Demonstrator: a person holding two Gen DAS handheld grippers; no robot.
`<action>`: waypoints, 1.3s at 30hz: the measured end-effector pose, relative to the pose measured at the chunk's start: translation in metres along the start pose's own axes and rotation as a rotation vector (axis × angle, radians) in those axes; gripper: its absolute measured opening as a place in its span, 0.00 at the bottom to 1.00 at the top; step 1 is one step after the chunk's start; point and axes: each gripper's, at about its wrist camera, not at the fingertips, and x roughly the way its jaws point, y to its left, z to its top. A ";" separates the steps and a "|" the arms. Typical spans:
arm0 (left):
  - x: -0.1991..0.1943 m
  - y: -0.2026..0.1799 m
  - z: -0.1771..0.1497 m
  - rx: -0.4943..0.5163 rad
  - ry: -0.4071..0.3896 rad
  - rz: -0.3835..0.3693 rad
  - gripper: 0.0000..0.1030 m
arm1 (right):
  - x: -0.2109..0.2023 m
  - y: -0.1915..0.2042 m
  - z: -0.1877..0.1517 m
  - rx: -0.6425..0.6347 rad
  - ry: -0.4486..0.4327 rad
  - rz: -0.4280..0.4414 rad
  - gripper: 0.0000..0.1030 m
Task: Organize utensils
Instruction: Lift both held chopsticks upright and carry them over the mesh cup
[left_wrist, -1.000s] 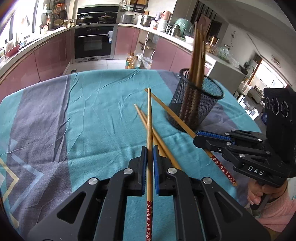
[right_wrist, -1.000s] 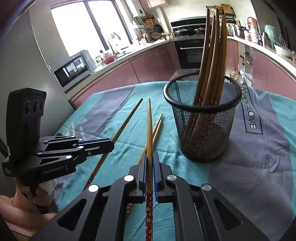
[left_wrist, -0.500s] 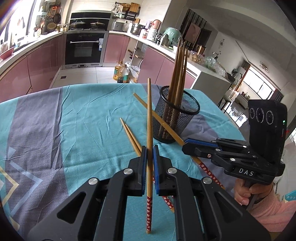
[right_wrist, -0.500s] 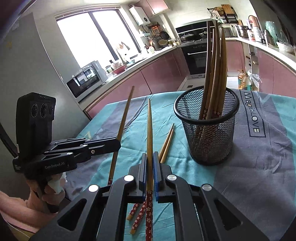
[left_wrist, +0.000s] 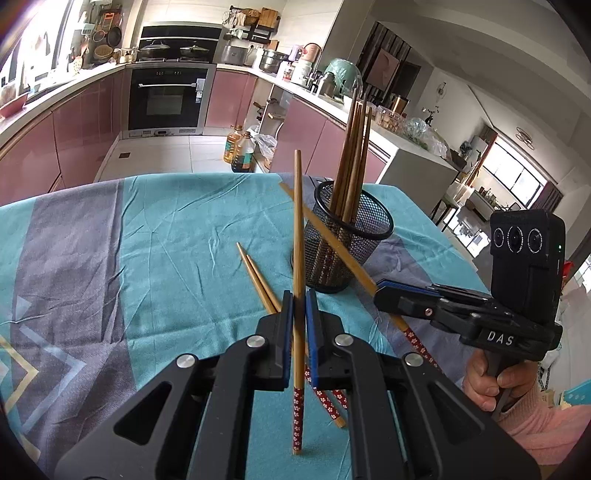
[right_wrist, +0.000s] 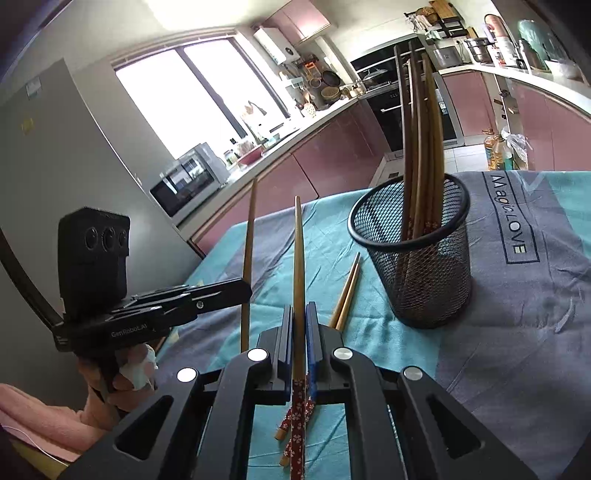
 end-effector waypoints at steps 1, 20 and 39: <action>-0.001 0.000 0.001 0.001 -0.002 -0.001 0.07 | -0.002 -0.001 0.001 0.003 -0.006 0.001 0.06; -0.028 -0.022 0.032 0.066 -0.087 -0.042 0.07 | -0.028 0.001 0.019 -0.058 -0.113 0.006 0.06; -0.011 -0.027 0.045 0.063 -0.065 -0.059 0.07 | -0.027 0.012 0.000 -0.102 -0.093 0.117 0.06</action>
